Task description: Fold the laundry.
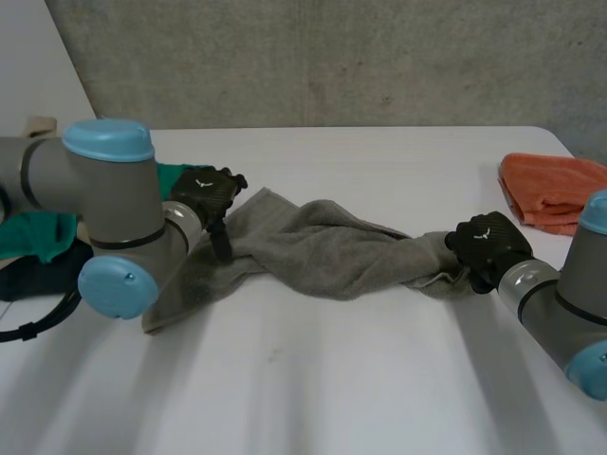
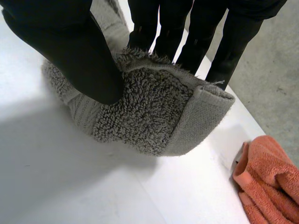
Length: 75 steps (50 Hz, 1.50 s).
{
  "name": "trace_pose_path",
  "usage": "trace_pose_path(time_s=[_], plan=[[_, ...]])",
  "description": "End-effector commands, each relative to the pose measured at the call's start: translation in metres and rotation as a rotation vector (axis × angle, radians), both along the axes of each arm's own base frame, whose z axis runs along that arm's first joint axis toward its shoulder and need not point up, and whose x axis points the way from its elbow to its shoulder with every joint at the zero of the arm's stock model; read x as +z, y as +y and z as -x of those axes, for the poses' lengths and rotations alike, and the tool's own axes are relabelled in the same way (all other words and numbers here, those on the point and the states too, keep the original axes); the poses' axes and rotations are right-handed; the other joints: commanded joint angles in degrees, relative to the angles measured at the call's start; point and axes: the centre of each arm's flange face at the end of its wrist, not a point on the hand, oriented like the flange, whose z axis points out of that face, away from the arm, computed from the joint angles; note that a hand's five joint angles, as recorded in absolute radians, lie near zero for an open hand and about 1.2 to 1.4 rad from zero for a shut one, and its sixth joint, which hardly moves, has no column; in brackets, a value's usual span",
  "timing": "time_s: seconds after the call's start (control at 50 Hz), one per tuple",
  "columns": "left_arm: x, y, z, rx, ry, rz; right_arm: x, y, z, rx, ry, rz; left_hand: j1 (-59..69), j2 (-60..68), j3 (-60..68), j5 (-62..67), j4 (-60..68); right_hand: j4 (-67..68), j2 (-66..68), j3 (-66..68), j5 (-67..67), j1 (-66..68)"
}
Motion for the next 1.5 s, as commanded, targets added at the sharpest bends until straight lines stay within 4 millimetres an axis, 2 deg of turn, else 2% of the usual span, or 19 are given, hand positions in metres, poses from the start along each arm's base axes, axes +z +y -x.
trace_pose_path(time_s=[0.02, 0.06, 0.08, 0.12, 0.16, 0.22, 0.3, 0.46, 0.56, 0.68, 0.84, 1.04, 1.1, 1.14, 1.24, 1.34, 1.4, 1.48, 1.5], plan=[[0.029, 0.021, -0.02, 0.019, -0.026, 0.013, 0.015, -0.004, -0.001, -0.011, -0.012, 0.067, 6.19, 5.61, 5.3, 4.64, 5.78, 11.45, 12.42, 11.97, 14.38, 15.59], [0.032, 0.032, -0.029, 0.028, -0.04, -0.013, 0.017, -0.004, -0.001, -0.009, -0.013, 0.074, 9.89, 9.31, 9.0, 8.34, 9.48, 11.45, 12.42, 11.97, 14.38, 15.59], [0.032, 0.045, -0.038, 0.034, -0.059, -0.048, 0.018, -0.004, -0.001, -0.01, -0.016, 0.076, 12.07, 11.49, 11.18, 10.52, 11.66, 11.45, 12.42, 11.97, 14.38, 15.59], [0.029, 0.059, -0.048, 0.039, -0.078, -0.089, 0.018, -0.002, -0.002, -0.006, -0.016, 0.073, 15.77, 15.19, 14.88, 14.22, 15.37, 11.45, 12.42, 11.97, 14.38, 15.59], [0.018, 0.078, -0.064, 0.045, -0.114, -0.152, 0.015, -0.002, -0.003, -0.005, -0.007, 0.07, 20.14, 19.56, 19.25, 18.59, 19.74, 11.45, 12.42, 11.97, 14.38, 15.59], [0.001, 0.089, -0.083, 0.062, -0.141, -0.195, 0.013, -0.001, -0.005, 0.002, -0.007, 0.063, 20.84, 20.26, 19.95, 19.29, 20.43, 11.45, 12.42, 11.97, 14.38, 15.59], [-0.021, 0.08, -0.099, 0.078, -0.139, -0.173, 0.012, 0.001, -0.007, 0.008, -0.002, 0.062, 17.67, 17.09, 16.78, 16.12, 17.26, 11.45, 12.42, 11.97, 14.38, 15.59], [-0.038, 0.053, -0.095, 0.056, -0.124, -0.089, 0.005, 0.009, -0.014, 0.033, 0.024, 0.048, 4.54, 3.96, 3.65, 2.99, 4.13, 11.45, 12.42, 11.97, 14.38, 15.59], [-0.045, 0.039, -0.092, 0.07, -0.138, -0.091, 0.005, 0.009, -0.013, 0.031, 0.044, 0.054, 5.36, 4.78, 4.47, 3.81, 4.95, 11.45, 12.42, 11.97, 14.38, 15.59], [-0.054, 0.023, -0.09, 0.09, -0.172, -0.084, 0.005, 0.008, -0.012, 0.031, 0.056, 0.061, 14.43, 13.85, 13.54, 12.88, 14.02, 11.45, 12.42, 11.97, 14.38, 15.59], [-0.065, 0.003, -0.092, 0.097, -0.276, -0.015, 0.002, 0.008, -0.011, 0.032, 0.064, 0.056, 15.29, 14.71, 14.4, 13.74, 14.88, 11.45, 12.42, 11.97, 14.38, 15.59], [-0.064, -0.017, -0.092, 0.089, -0.319, 0.124, 0.002, 0.007, -0.012, 0.034, 0.065, 0.058, 25.88, 25.29, 24.99, 24.33, 25.47, 11.45, 12.42, 11.97, 14.38, 15.59], [-0.064, -0.022, -0.092, 0.087, -0.317, 0.143, 0.002, 0.007, -0.012, 0.033, 0.065, 0.06, 34.43, 33.85, 33.54, 32.88, 34.02, 11.45, 12.42, 11.97, 14.38, 15.59], [-0.066, -0.026, -0.093, 0.083, -0.315, 0.145, 0.003, 0.006, -0.011, 0.031, 0.064, 0.061, 48.55, 47.97, 47.66, 47.0, 48.14, 11.45, 12.42, 11.97, 14.38, 15.59], [-0.07, -0.032, -0.093, 0.066, -0.326, 0.153, 0.005, 0.003, -0.009, 0.019, 0.061, 0.069, 66.22, 65.64, 65.33, 64.67, 65.81, 11.45, 12.42, 11.97, 14.38, 15.59], [-0.071, -0.04, -0.1, 0.064, -0.343, 0.158, 0.019, -0.003, -0.002, -0.006, 0.052, 0.095, 68.93, 68.35, 68.04, 67.38, 68.52, 11.45, 12.42, 11.97, 14.38, 15.59], [-0.06, -0.038, -0.105, 0.056, -0.332, 0.164, 0.029, -0.005, 0.001, -0.014, 0.05, 0.101, 68.93, 68.35, 68.04, 67.38, 68.52, 11.45, 12.42, 11.97, 14.38, 15.59], [-0.028, -0.017, -0.101, 0.002, -0.294, 0.173, 0.056, -0.001, 0.008, -0.028, 0.05, 0.092, 68.93, 68.35, 68.04, 67.38, 68.52, 11.45, 12.42, 11.97, 14.38, 15.59], [-0.008, -0.005, -0.099, -0.013, -0.274, 0.187, 0.072, -0.001, 0.013, -0.041, 0.048, 0.098, 68.93, 68.35, 68.04, 67.38, 68.52, 11.45, 12.42, 11.97, 14.38, 15.59]])
